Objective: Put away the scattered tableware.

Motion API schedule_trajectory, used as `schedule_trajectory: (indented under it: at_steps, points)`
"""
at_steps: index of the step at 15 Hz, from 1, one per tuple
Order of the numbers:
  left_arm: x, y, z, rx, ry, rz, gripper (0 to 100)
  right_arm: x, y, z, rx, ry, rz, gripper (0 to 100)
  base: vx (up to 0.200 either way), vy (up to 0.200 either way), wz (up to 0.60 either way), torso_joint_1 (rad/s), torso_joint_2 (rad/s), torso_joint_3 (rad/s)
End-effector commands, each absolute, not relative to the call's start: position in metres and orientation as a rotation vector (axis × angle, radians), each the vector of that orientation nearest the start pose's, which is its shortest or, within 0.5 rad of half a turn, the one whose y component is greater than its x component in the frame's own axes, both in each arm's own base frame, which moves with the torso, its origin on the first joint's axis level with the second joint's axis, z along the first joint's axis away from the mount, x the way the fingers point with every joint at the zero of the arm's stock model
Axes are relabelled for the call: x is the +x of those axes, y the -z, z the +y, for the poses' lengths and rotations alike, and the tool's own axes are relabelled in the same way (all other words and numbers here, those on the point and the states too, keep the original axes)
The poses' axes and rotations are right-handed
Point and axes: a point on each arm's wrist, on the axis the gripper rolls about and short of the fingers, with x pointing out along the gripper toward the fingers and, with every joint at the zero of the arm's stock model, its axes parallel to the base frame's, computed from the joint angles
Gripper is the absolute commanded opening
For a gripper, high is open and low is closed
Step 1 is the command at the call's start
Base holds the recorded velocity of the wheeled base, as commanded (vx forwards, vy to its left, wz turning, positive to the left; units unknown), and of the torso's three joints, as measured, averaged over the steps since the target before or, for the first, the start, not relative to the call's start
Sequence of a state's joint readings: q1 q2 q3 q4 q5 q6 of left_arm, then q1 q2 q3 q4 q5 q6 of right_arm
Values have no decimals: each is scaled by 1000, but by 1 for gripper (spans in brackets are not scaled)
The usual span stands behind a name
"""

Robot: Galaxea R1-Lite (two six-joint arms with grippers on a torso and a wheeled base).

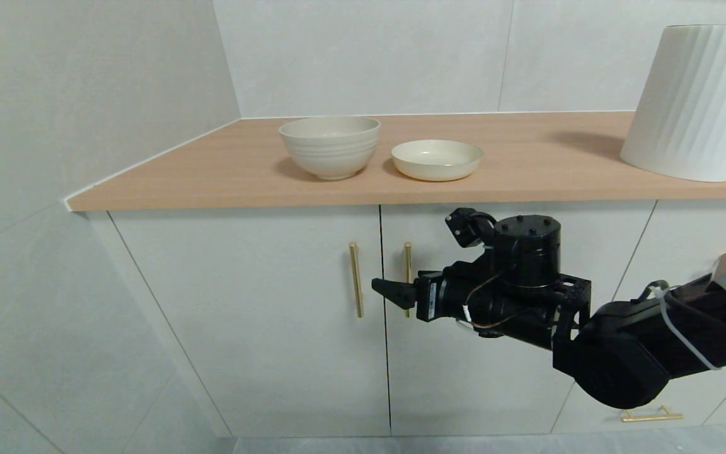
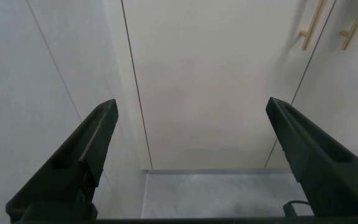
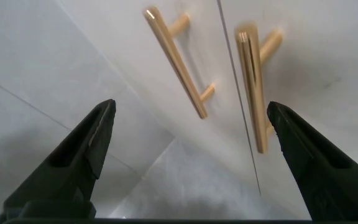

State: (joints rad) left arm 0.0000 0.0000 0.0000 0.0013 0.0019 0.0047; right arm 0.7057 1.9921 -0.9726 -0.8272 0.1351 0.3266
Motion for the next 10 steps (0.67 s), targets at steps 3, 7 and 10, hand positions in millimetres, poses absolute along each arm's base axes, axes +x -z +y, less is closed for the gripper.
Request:
schedule_trajectory:
  at_steps: [3, 7, 10]
  points:
    - [-23, -75, 0, 5, -3, 3, 100, 294, -130, 252, 254, -787, 360, 100, 0, 0, 0, 0, 0, 0]
    - [-23, -75, 0, 5, -3, 3, 100, 306, -123, 254, 284, -765, 376, 100, 0, 0, 0, 0, 0, 0]
    - [-23, -76, 0, 6, -2, 2, 100, 307, -129, 256, 351, -768, 379, 100, 0, 0, 0, 0, 0, 0]
